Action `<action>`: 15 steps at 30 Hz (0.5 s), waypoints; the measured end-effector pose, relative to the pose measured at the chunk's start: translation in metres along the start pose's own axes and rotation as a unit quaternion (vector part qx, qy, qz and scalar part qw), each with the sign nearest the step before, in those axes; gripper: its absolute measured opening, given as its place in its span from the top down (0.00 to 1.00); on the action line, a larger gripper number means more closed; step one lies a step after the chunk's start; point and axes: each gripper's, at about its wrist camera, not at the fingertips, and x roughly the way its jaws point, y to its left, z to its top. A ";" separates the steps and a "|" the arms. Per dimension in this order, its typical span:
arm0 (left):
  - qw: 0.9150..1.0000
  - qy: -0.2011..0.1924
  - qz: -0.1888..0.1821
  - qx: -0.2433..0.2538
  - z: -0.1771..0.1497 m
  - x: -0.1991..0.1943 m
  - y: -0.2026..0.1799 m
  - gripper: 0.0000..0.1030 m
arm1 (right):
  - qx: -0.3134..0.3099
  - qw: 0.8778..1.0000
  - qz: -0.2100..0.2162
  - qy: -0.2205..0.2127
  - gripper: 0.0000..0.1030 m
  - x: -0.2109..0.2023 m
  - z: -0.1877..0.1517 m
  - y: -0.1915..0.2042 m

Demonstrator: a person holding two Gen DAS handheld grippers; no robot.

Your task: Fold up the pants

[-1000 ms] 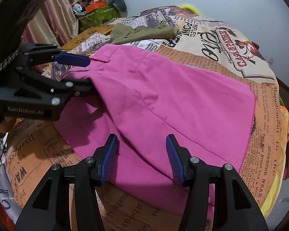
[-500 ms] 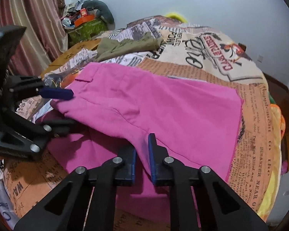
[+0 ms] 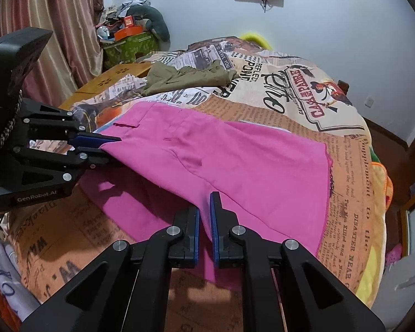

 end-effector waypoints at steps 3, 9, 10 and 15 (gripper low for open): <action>1.000 0.005 -0.003 0.000 -0.004 0.001 -0.004 0.86 | -0.003 1.000 -0.001 0.006 0.94 -0.002 -0.005 0.001; 1.000 0.020 -0.013 -0.001 -0.015 0.004 -0.012 0.86 | -0.006 1.000 0.000 0.021 0.94 -0.001 -0.019 0.003; 1.000 0.022 -0.013 0.002 -0.016 0.004 -0.014 0.86 | -0.006 1.000 -0.002 0.021 0.94 -0.001 -0.021 0.004; 0.999 0.028 -0.018 0.000 -0.021 0.006 -0.015 0.86 | -0.001 1.000 -0.012 0.024 0.94 -0.001 -0.028 0.006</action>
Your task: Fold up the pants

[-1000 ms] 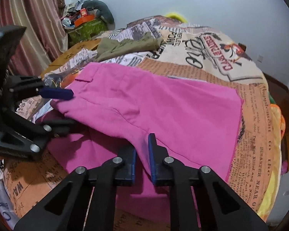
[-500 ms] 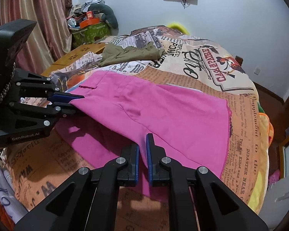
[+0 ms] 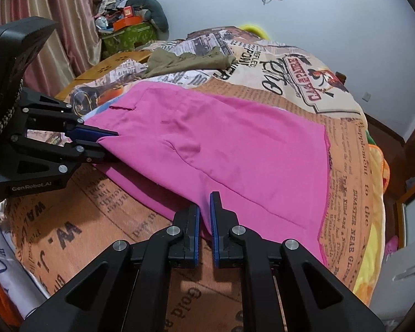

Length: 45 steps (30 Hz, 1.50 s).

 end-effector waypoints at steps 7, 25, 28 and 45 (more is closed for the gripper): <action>1.000 0.005 -0.007 -0.006 -0.002 0.004 0.000 0.86 | 0.028 0.999 -0.030 0.015 0.94 -0.002 -0.018 -0.019; 1.000 0.008 -0.002 -0.008 -0.005 -0.002 0.003 0.59 | 0.140 0.983 -0.107 0.056 0.90 -0.033 -0.068 -0.088; 1.000 -0.001 -0.013 -0.017 -0.009 -0.014 0.008 0.46 | 0.149 0.983 -0.098 0.038 0.90 -0.044 -0.059 -0.087; 0.988 0.002 -0.028 -0.150 -0.006 -0.023 0.076 0.46 | 0.132 0.991 0.026 -0.008 0.65 -0.006 0.005 -0.029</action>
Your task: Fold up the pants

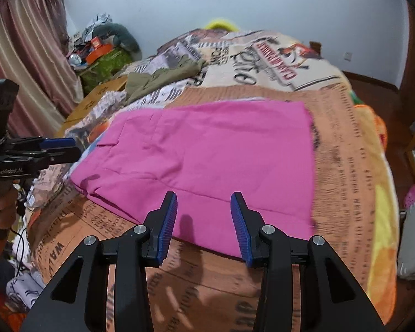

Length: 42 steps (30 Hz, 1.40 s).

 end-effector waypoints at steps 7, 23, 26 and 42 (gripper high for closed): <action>1.000 0.024 0.001 -0.005 -0.019 0.014 0.001 0.45 | -0.010 0.999 -0.001 0.044 0.63 0.023 -0.016 0.002; 0.999 0.008 0.022 -0.031 -0.028 0.003 0.012 0.87 | -0.003 0.999 0.007 0.036 0.54 0.021 -0.021 -0.005; 0.999 -0.003 0.024 -0.032 -0.026 -0.001 0.011 0.90 | -0.004 0.999 0.006 0.036 0.53 0.021 -0.021 -0.004; 0.999 0.000 0.032 -0.024 -0.021 -0.005 0.019 0.94 | -0.003 0.999 -0.013 0.040 0.53 0.017 -0.016 -0.011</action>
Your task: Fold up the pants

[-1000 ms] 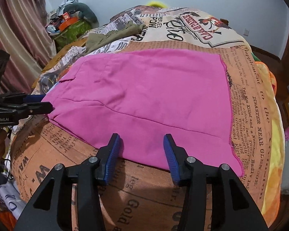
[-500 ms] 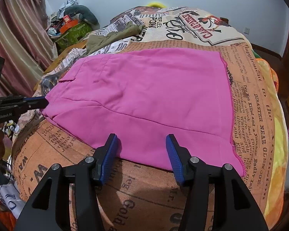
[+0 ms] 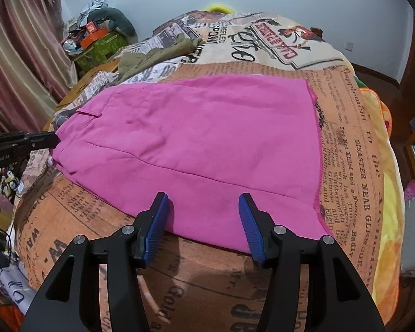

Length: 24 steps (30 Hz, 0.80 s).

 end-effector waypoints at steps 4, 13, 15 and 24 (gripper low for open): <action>1.000 0.012 0.006 -0.001 -0.006 0.011 0.001 0.94 | 0.012 1.000 0.007 0.003 0.52 0.003 -0.006 -0.007; 0.999 0.014 0.036 0.033 -0.006 0.009 -0.008 0.83 | 0.043 0.999 -0.028 0.014 0.52 -0.010 -0.012 -0.042; 0.999 0.011 0.040 0.026 -0.002 0.007 -0.004 0.76 | 0.052 0.998 -0.035 0.008 0.52 -0.017 -0.010 -0.050; 0.998 -0.024 0.059 -0.009 0.042 0.004 0.019 0.69 | 0.062 0.996 -0.041 -0.040 0.52 -0.036 0.019 -0.065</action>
